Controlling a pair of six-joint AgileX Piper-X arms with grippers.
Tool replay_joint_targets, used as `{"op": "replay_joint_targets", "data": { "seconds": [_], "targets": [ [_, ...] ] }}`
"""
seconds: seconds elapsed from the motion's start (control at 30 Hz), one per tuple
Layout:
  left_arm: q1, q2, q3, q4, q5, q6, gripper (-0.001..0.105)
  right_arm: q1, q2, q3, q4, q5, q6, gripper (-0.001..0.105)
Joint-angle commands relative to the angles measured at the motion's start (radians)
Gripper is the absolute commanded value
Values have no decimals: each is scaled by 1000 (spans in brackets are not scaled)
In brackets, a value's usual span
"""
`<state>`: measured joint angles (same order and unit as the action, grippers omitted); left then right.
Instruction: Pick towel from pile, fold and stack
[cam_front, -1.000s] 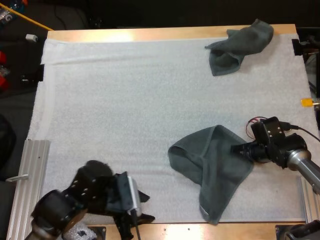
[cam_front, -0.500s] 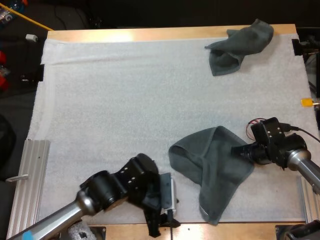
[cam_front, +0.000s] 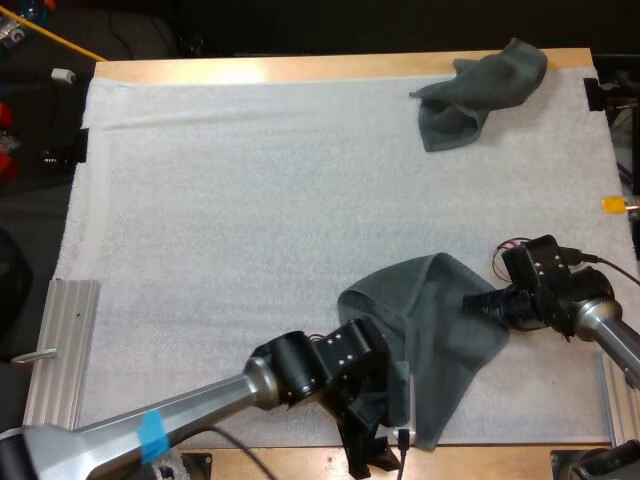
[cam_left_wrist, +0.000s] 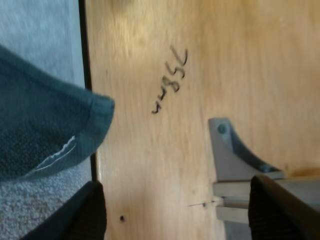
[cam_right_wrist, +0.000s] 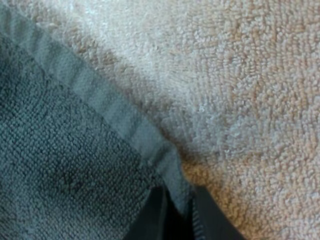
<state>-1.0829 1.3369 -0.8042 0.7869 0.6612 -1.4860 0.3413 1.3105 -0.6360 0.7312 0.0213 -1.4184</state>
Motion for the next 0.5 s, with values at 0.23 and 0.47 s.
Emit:
{"op": "replay_joint_targets", "data": {
  "seconds": [0.23, 0.47],
  "targets": [
    [-5, 100, -75, -82, -110, -154, 59, -1, -10, -1, 9, 5, -7, 0],
    [-5, 183, -105, -99, -191, -312, 59, -1, -10, -1, 9, 5, -7, 0]
  ]
}}
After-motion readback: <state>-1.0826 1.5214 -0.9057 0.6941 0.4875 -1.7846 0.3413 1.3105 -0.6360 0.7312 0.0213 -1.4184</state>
